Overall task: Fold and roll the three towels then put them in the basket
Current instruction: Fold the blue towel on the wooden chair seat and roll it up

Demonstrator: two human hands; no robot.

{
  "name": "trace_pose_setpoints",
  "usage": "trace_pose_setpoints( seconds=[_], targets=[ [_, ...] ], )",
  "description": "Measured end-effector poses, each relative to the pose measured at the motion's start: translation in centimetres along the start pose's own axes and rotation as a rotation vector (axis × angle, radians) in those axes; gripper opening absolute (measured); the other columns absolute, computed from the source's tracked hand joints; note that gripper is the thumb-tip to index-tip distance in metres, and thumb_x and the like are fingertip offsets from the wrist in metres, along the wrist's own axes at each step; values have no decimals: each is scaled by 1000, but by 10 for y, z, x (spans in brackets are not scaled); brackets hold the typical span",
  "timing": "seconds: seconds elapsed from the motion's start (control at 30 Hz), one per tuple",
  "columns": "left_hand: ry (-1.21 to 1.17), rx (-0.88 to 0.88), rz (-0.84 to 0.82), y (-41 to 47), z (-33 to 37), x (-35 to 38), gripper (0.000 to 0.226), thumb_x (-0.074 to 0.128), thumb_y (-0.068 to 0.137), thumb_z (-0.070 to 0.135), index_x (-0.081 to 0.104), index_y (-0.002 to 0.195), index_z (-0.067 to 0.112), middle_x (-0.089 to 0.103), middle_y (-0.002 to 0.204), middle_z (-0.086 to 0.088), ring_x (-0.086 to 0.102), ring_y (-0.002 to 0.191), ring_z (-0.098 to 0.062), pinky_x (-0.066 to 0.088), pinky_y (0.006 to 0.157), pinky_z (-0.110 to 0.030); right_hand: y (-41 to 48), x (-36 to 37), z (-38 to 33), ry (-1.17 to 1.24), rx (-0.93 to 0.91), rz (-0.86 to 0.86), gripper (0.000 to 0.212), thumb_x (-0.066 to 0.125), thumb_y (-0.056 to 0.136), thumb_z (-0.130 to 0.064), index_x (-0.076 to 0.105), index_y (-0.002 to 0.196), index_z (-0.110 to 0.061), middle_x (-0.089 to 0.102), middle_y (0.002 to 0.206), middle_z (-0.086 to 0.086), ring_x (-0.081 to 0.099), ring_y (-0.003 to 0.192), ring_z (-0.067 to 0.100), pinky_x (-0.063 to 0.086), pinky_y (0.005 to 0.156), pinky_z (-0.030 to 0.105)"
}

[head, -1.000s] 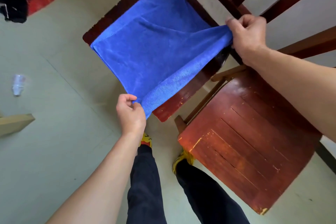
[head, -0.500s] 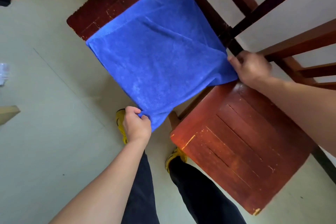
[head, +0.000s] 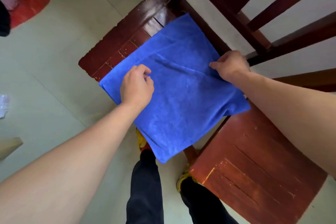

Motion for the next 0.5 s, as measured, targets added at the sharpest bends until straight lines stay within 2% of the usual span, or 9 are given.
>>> trace_pose_setpoints(
  seconds=[0.13,0.3,0.37,0.43,0.5],
  targets=[
    [40,174,-139,53,56,28,24,53,90,13,62,112,11,63,113,-8,56,107,-28,46,90,-42,-5,-3,5,49,11,-15,27,79,69,-47,67,75,-24,66,82,-6,64,87,19,42,69,28],
    [144,333,-207,109,124,72,36,63,86,28,58,119,14,58,120,-9,50,115,-30,44,92,-42,-21,-1,14,-11,-16,-18,30,80,66,-51,62,79,-30,64,77,-12,64,83,17,52,72,34],
    [235,354,-286,119,138,92,38,69,79,29,58,113,15,61,116,-11,53,113,-32,45,88,-42,-26,3,23,3,16,-52,35,78,65,-55,64,81,-28,67,79,-10,65,82,17,54,73,37],
    [282,369,-352,121,143,100,23,66,80,22,61,102,17,64,109,-10,56,108,-32,45,82,-39,-32,7,29,25,34,-113,39,77,64,-60,66,79,-26,67,79,-8,64,80,17,53,71,38],
    [213,407,-389,119,145,94,8,63,82,20,62,89,16,65,90,-5,60,95,-29,44,74,-35,-36,11,32,31,23,-210,45,74,63,-65,62,66,-22,62,65,-8,59,67,16,46,60,35]
  ],
)
Point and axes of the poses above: each hand's wrist, its own y-axis towards the middle knuckle, its own x-axis out of the palm, z = x × y, the point moved 8 cm from there along y, towards the middle knuckle
